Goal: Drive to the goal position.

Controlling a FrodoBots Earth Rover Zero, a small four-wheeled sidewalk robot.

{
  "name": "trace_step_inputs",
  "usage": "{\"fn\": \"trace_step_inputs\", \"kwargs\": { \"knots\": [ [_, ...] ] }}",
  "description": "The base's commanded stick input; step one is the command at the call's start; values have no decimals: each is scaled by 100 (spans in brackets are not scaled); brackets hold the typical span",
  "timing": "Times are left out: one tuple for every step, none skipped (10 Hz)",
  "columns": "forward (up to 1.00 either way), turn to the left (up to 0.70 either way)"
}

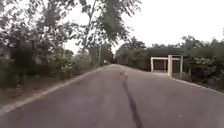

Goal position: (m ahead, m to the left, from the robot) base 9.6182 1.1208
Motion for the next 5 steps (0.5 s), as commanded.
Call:
{"fn": "trace_step_inputs", "kwargs": {
  "knots": [
    [100, 0],
    [100, 0],
    [100, 0],
    [100, 0],
    [100, 0]
  ]
}}
